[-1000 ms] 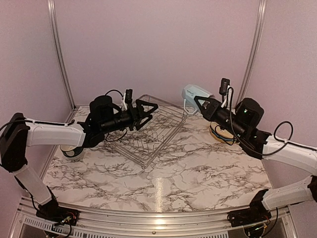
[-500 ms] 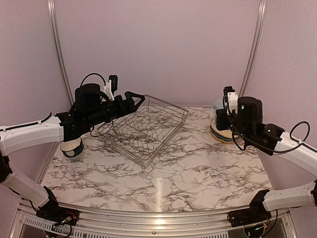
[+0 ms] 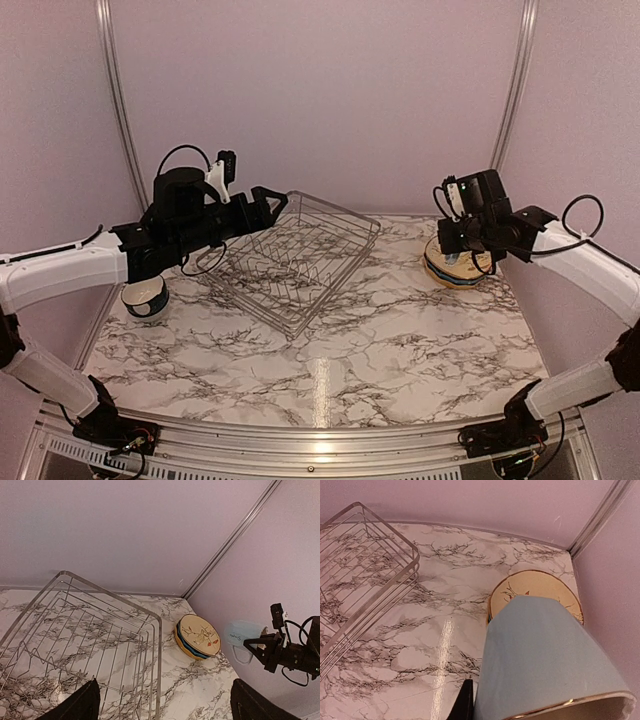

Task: Unload the mixed dishes from the dish rack
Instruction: Place the cup at the corner of the board.

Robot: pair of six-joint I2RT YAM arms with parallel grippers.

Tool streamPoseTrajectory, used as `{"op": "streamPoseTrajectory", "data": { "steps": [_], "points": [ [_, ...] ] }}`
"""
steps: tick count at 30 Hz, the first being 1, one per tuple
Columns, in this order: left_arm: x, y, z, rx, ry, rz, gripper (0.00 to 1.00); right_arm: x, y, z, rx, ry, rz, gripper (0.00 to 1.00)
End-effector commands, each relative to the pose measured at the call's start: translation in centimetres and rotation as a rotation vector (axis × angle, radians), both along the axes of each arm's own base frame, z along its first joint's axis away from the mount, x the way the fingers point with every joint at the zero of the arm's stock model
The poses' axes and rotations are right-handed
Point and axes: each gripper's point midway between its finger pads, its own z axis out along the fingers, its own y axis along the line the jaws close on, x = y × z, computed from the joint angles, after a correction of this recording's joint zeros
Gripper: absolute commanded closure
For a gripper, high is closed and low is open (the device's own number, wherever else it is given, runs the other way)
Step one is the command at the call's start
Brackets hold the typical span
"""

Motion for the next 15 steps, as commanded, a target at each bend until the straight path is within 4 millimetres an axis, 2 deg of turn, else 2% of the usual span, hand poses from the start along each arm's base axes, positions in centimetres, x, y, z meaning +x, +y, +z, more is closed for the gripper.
{"op": "streamPoseTrajectory", "data": {
  "steps": [1, 4, 11, 15],
  "points": [
    [0.0, 1.2, 0.1, 0.024, -0.013, 0.036, 0.07, 1.1, -2.0, 0.1, 0.102, 0.085, -0.004, 1.0],
    [0.0, 1.3, 0.1, 0.03, -0.015, 0.039, 0.07, 1.3, -3.0, -2.2, 0.114, 0.181, -0.007, 1.0],
    [0.1, 0.9, 0.2, 0.024, -0.019, 0.025, 0.07, 0.9, -2.3, -6.6, 0.096, 0.366, 0.05, 1.0],
    [0.1, 0.7, 0.0, 0.019, -0.011, 0.021, 0.07, 0.3, -2.7, -9.1, 0.051, 0.462, 0.041, 1.0]
  ]
}}
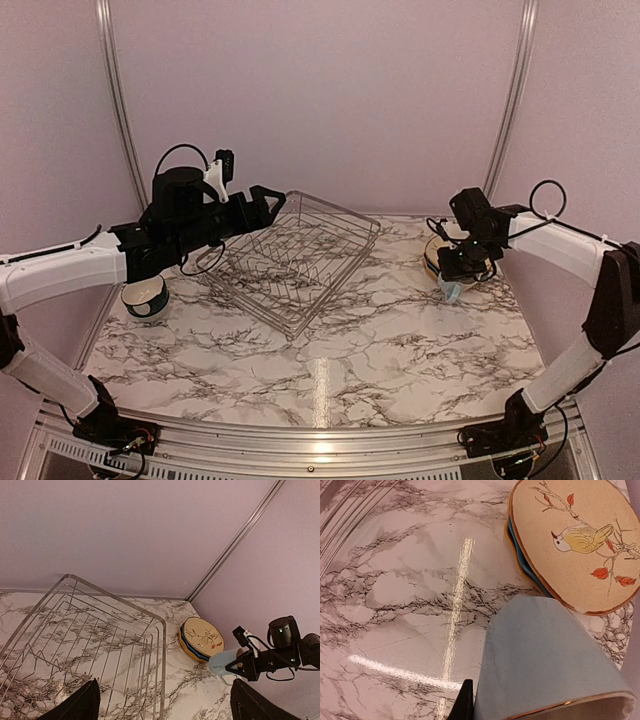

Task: Unload the mixed dishes from the dish rack
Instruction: Place the cup at the corner of the board.

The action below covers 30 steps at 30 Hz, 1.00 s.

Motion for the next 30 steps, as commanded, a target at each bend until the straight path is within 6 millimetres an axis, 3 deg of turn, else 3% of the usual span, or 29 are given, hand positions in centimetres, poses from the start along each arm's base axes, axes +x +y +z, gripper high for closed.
{"op": "streamPoseTrajectory", "data": {
  "steps": [1, 9, 19, 21, 30],
  "points": [
    [-0.2, 0.3, -0.3, 0.01, 0.002, -0.003, 0.07, 0.6, 0.1, 0.8, -0.019, 0.01, 0.025, 1.0],
    [-0.2, 0.4, -0.2, 0.019, 0.001, 0.001, 0.07, 0.2, -0.5, -2.6, -0.07, 0.101, 0.009, 1.0],
    [-0.2, 0.9, 0.0, 0.036, -0.006, 0.017, 0.07, 0.5, -0.6, -4.7, -0.095, 0.148, 0.015, 1.0],
    [-0.3, 0.9, 0.1, 0.037, -0.008, 0.016, 0.07, 0.6, -0.7, -4.6, -0.101, 0.147, 0.012, 1.0],
    [-0.2, 0.9, 0.0, 0.048, -0.013, 0.017, 0.07, 1.2, -1.2, -2.5, -0.11, 0.084, -0.011, 0.76]
  ]
}}
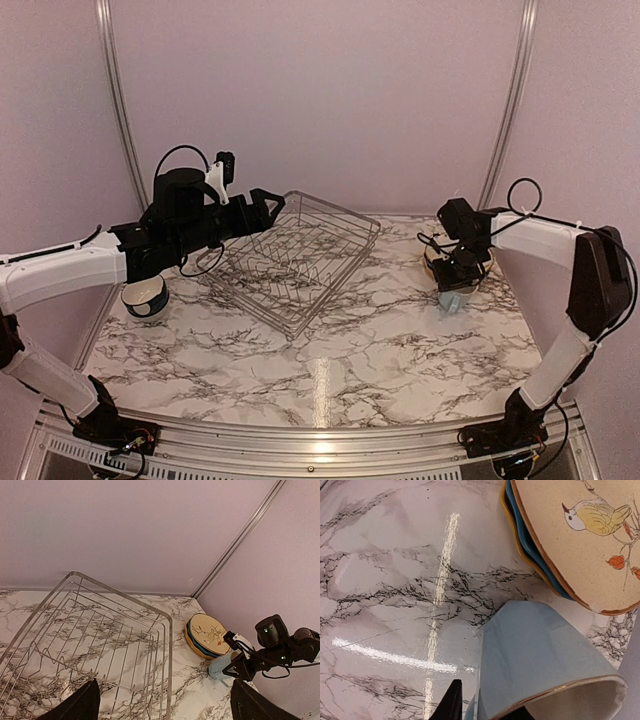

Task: Unload the mixed dishes from the dish rack
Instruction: Place the cup at the corner of the board, then reset both arms

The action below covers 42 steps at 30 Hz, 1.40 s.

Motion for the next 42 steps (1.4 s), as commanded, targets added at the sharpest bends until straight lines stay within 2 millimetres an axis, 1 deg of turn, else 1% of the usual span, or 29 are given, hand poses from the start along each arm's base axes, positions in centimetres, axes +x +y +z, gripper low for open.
{"op": "streamPoseTrajectory", "data": {
  "steps": [1, 6, 11, 14, 18, 23, 26, 28, 30, 31, 33, 35, 36, 38, 42],
  "points": [
    [-0.2, 0.7, 0.7, 0.016, -0.019, 0.006, 0.07, 1.5, -0.3, 2.6, -0.006, -0.089, -0.017, 0.74],
    [-0.3, 0.8, 1.0, 0.017, -0.026, 0.009, 0.07, 1.9, -0.6, 3.8, -0.025, -0.12, -0.016, 0.64],
    [-0.3, 1.1, 1.5, 0.037, -0.034, 0.016, 0.07, 2.2, -0.6, 6.4, -0.004, -0.203, -0.023, 0.6],
    [-0.5, 1.8, 2.5, 0.049, -0.059, 0.037, 0.06, 2.4, -0.5, 8.7, 0.019, -0.276, -0.021, 0.55],
    [-0.6, 3.0, 4.1, 0.059, -0.093, 0.078, 0.06, 2.5, -0.4, 12.5, 0.063, -0.392, -0.017, 0.48],
    [-1.5, 5.1, 7.3, 0.046, -0.168, 0.133, 0.05, 1.5, 0.6, 18.2, 0.168, -0.577, 0.04, 0.42],
    [-2.3, 6.6, 9.4, 0.037, -0.218, 0.165, 0.04, 0.3, 1.3, 22.2, 0.25, -0.7, 0.079, 0.36],
    [-2.9, 7.5, 10.8, 0.025, -0.249, 0.182, 0.03, -0.7, 1.5, 25.3, 0.305, -0.801, 0.097, 0.31],
    [-3.6, 8.6, 12.2, 0.017, -0.282, 0.202, 0.03, -2.2, 1.9, 28.2, 0.369, -0.895, 0.134, 0.24],
    [-4.0, 9.2, 12.9, 0.014, -0.3, 0.212, 0.02, -3.0, 1.9, 29.4, 0.39, -0.941, 0.145, 0.19],
    [-5.1, 10.9, 14.4, 0.001, -0.341, 0.244, 0.01, -4.6, 1.7, 31.9, 0.425, -1.03, 0.166, 0.12],
    [-6.1, 12.4, 15.6, -0.006, -0.38, 0.278, 0.01, -6.2, 1.4, 33.9, 0.449, -1.108, 0.181, 0.06],
    [-6.5, 13.2, 16.1, -0.007, -0.4, 0.296, 0.01, -6.9, 1.3, 34.8, 0.458, -1.143, 0.186, 0.04],
    [-7.5, 14.7, 17.1, -0.016, -0.436, 0.329, 0.01, -8.5, 0.8, 36.6, 0.472, -1.215, 0.193, 0.03],
    [-9.5, 17.5, 18.9, -0.044, -0.495, 0.386, 0.01, -11.2, -0.2, 39.2, 0.488, -1.332, 0.201, 0.01]
  ]
}}
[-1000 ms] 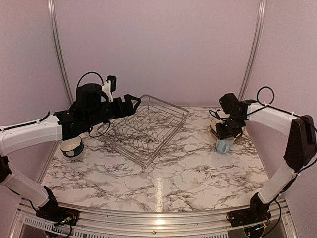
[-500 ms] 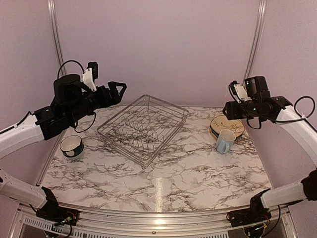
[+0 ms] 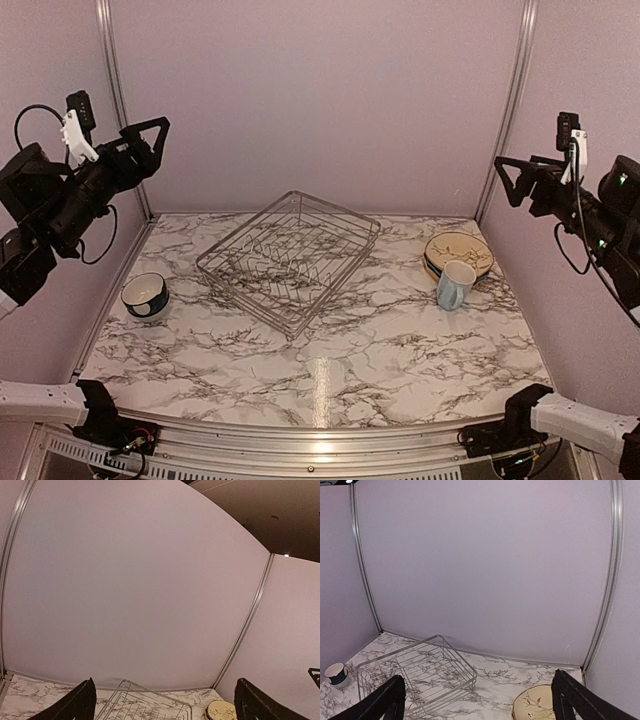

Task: Unload the mixed dishes from the dish rack
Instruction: Reset both arms

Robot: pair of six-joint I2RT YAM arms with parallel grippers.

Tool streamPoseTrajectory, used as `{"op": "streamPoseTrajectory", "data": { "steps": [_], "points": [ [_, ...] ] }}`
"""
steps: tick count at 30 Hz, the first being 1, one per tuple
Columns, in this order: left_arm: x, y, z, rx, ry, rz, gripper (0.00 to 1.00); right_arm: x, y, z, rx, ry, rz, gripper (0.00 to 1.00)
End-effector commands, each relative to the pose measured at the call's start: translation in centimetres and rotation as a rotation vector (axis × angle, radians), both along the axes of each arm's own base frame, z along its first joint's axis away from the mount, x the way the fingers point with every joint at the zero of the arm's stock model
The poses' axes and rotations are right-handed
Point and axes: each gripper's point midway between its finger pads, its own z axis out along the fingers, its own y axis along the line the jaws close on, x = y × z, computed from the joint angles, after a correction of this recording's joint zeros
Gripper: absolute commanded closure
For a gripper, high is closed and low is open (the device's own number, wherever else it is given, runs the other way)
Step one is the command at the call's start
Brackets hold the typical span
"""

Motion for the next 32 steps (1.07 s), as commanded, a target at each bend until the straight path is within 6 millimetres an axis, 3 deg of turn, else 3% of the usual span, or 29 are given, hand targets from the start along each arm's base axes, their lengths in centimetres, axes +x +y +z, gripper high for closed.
{"op": "streamPoseTrajectory", "data": {
  "steps": [1, 7, 12, 19, 32],
  "points": [
    [-1.6, 3.5, 1.3, 0.004, -0.062, 0.106, 0.01, -2.7, -0.6, 3.1, 0.027, -0.151, 0.01, 0.01],
    [-4.4, 6.9, 3.2, -0.029, -0.13, 0.159, 0.01, -6.6, -2.7, 5.7, 0.069, -0.314, -0.041, 0.01],
    [-5.5, 9.1, 3.6, -0.034, -0.141, 0.22, 0.01, -8.5, -5.0, 6.7, 0.115, -0.385, -0.134, 0.01],
    [-5.8, 9.8, 3.7, -0.03, -0.143, 0.245, 0.01, -8.2, -5.8, 6.5, 0.128, -0.369, -0.18, 0.02],
    [-4.9, 8.8, 3.1, -0.024, -0.123, 0.229, 0.01, -7.6, -6.1, 5.9, 0.114, -0.342, -0.209, 0.01]
  ]
}}
